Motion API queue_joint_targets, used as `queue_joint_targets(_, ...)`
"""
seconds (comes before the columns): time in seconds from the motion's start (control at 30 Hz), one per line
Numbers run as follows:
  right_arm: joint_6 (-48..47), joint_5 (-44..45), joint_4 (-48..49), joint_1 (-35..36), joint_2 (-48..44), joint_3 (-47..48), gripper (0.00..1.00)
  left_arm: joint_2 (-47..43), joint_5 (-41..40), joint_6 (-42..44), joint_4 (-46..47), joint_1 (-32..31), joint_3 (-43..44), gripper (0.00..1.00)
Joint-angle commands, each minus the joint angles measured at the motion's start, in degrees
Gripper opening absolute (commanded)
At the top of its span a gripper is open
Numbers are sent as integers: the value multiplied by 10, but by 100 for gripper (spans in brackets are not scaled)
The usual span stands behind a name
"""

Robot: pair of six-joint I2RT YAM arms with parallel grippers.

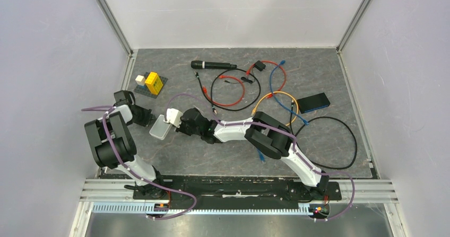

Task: Insert the plug into the switch port
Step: Move the switch port to the center of the board.

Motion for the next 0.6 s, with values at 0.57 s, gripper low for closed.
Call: queue_joint_targets(0.57,110,-23,35,13,-18,-13,0,16,-5,-10,-30,-4,-61,2)
